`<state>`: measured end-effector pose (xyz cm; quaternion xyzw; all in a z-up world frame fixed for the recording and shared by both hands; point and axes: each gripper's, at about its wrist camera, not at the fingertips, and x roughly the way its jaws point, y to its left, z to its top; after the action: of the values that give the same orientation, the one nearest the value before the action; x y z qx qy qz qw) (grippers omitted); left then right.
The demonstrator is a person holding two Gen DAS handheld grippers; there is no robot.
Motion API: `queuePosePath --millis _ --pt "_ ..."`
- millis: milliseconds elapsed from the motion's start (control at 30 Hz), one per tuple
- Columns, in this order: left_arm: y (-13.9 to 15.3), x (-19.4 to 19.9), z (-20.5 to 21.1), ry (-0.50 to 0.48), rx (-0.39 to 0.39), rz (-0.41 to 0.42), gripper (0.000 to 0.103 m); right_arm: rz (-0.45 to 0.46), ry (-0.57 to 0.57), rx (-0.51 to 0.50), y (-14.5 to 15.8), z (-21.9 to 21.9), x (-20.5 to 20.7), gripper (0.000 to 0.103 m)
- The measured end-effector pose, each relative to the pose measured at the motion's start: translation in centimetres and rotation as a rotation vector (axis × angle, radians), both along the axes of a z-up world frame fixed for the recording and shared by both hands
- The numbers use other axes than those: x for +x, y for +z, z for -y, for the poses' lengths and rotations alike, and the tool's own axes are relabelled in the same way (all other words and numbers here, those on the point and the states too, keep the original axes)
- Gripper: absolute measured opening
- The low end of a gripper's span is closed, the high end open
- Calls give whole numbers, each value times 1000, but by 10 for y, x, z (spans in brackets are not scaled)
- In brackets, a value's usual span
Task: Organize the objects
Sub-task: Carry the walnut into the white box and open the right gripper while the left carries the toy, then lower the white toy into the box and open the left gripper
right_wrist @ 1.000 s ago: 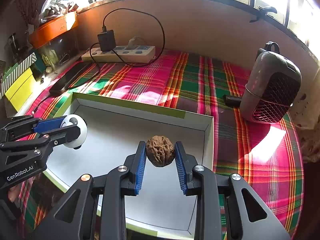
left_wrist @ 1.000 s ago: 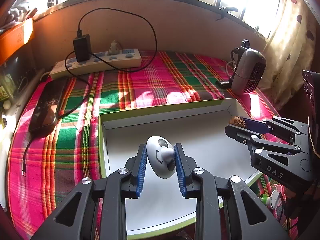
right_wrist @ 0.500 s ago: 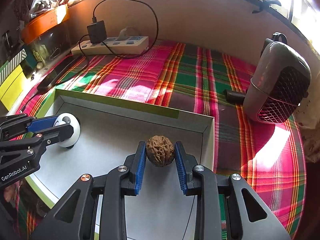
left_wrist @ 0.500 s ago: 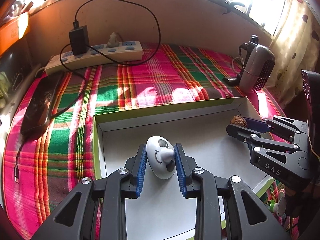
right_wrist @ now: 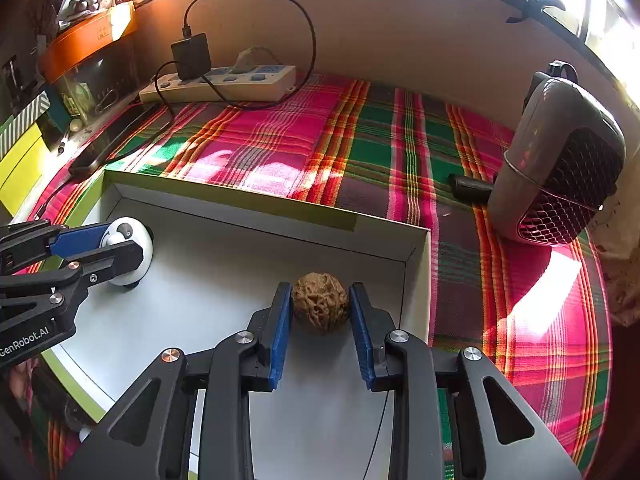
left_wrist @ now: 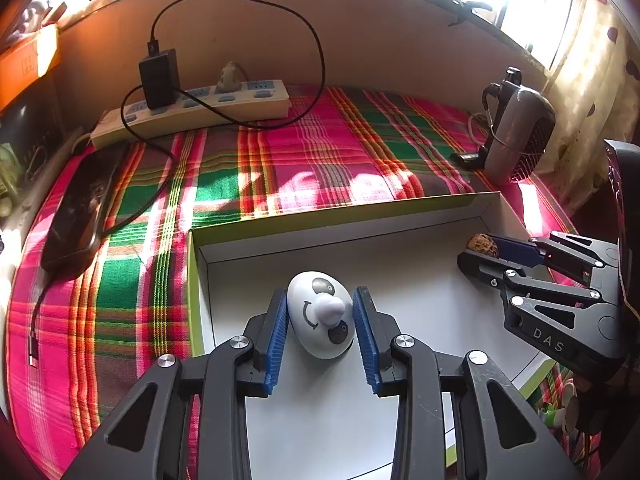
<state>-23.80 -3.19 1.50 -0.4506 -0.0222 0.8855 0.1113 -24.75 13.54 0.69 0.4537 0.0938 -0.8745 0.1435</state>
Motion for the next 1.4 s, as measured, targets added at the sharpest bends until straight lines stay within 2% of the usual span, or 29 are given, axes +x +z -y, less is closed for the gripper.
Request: queuePosePath --millis 200,467,900,1400 --pt "0 1 -1 5 -14 -1 32 0 -2 1 0 1 1 31" --pt "7 7 -2 0 -24 -22 32 -9 -1 -11 5 0 6 45" --pt "32 35 7 9 0 -85 32 -66 -21 -42 30 -12 27 46" --pt "46 95 38 48 10 -143 32 -132 -36 -63 50 -30 90 46"
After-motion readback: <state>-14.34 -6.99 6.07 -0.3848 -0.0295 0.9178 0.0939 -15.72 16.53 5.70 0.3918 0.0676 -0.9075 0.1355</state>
